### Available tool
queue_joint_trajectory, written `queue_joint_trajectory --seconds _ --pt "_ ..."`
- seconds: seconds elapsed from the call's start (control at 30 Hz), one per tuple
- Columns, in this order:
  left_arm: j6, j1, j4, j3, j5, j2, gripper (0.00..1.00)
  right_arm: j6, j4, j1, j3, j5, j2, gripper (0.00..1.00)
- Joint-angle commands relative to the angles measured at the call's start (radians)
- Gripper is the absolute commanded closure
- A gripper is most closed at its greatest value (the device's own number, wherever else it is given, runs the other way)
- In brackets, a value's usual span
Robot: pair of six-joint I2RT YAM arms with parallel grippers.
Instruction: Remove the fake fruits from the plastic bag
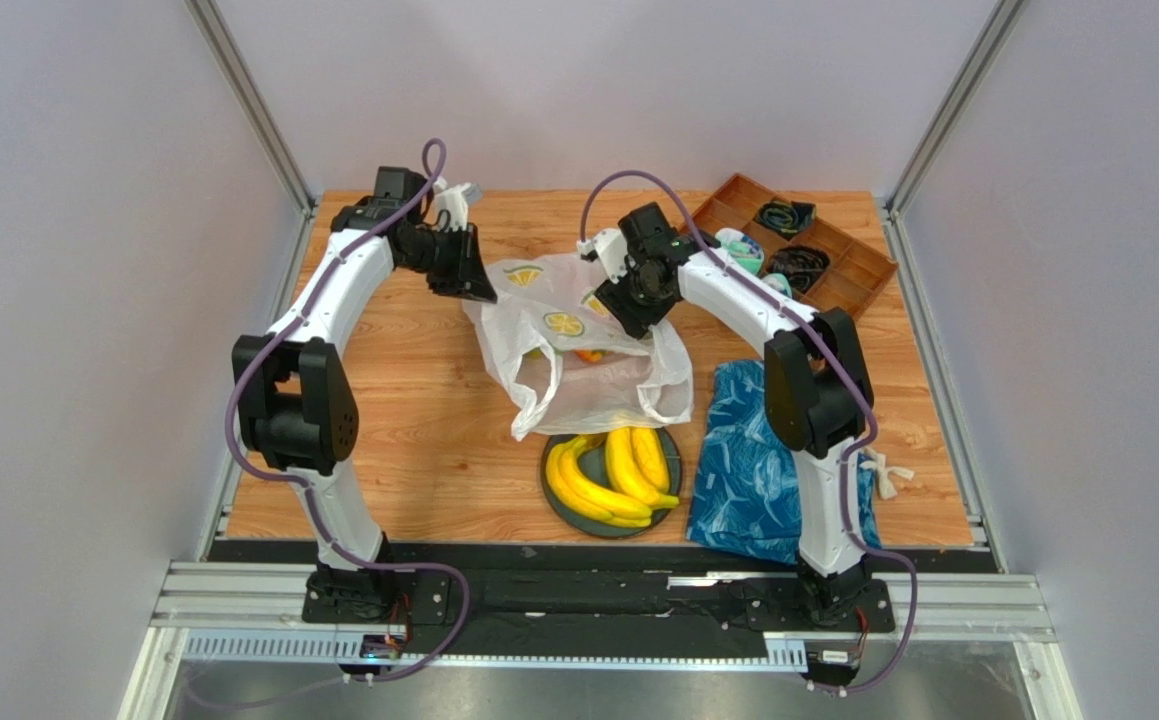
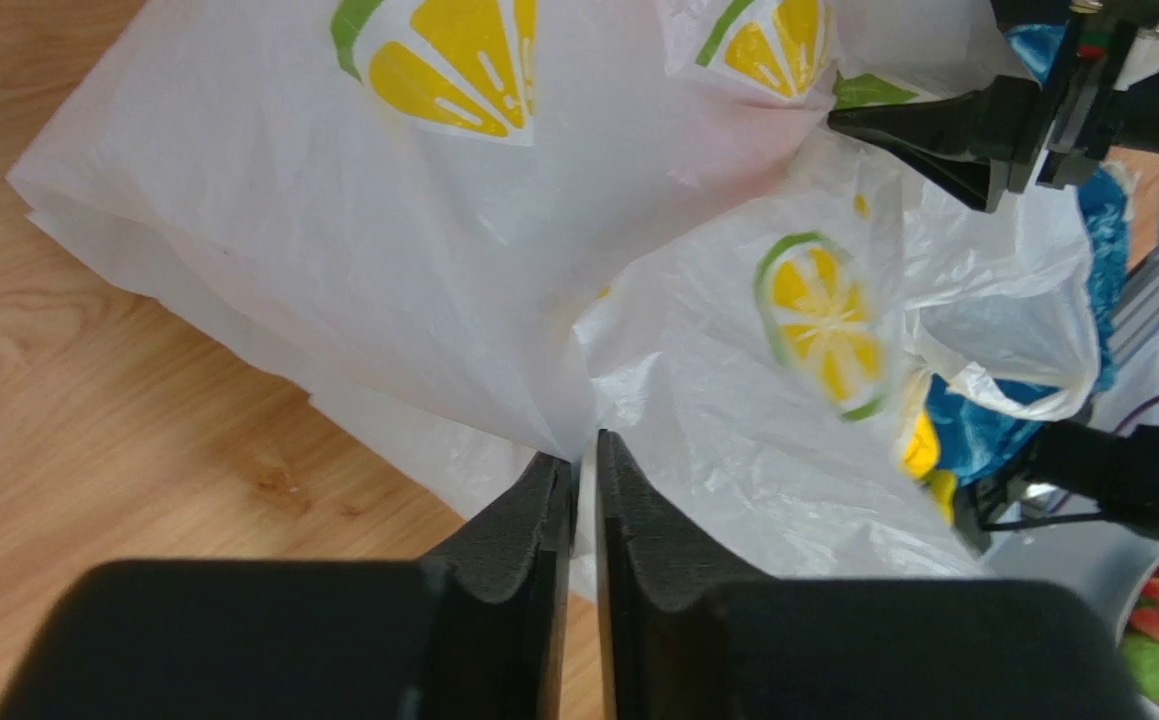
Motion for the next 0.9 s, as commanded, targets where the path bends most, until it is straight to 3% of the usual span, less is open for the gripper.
queue_joint_trajectory --seconds 0.0,0.03,0.1,0.13,0.2,0.33,0.4,0.53,0.57,0.6,0.7,0.87 --pt "0.009 -0.008 0.013 0.018 -0.01 -0.062 0.72 -0.014 -0.016 -0.008 0.11 -0.025 -0.138 0.37" --pt "0.007 -0.008 0.01 0.025 -0.027 -0.072 0.6 -0.012 -0.025 -0.008 0.112 -0.037 -0.177 0.26" --pt "0.015 -0.007 -0.006 0.055 -0.03 -0.117 0.55 -0.014 -0.051 -0.008 0.104 -0.099 -0.222 0.05" --pt "0.034 -0.007 -0.014 0.066 -0.015 -0.137 0.52 -0.014 -0.058 -0.006 0.095 -0.124 -0.266 0.0" --pt "0.067 -0.002 -0.039 0.084 0.034 -0.204 0.5 0.001 -0.061 -0.006 0.041 -0.182 -0.303 0.0" --pt "0.238 -0.01 -0.141 0.032 0.312 -0.324 0.46 0.038 -0.096 -0.005 -0.063 -0.288 -0.353 0.0" --pt "0.298 -0.029 -0.195 -0.009 0.326 -0.379 0.43 0.031 -0.131 -0.006 -0.103 -0.344 -0.357 0.0" --pt "0.505 -0.141 -0.334 -0.118 0.291 -0.467 0.35 -0.037 -0.237 -0.011 -0.097 -0.517 -0.362 0.0" --pt "0.531 -0.167 -0.347 -0.173 0.268 -0.499 0.35 -0.037 -0.255 -0.011 -0.093 -0.575 -0.36 0.0" --pt "0.545 -0.193 -0.352 -0.201 0.24 -0.513 0.28 -0.052 -0.269 -0.008 -0.085 -0.598 -0.348 0.0" --pt "0.562 -0.273 -0.349 -0.291 0.148 -0.548 0.27 -0.049 -0.285 -0.005 -0.073 -0.629 -0.331 0.0" --pt "0.495 -0.355 -0.333 -0.362 0.042 -0.55 0.27 -0.049 -0.28 0.015 -0.097 -0.625 -0.328 0.19"
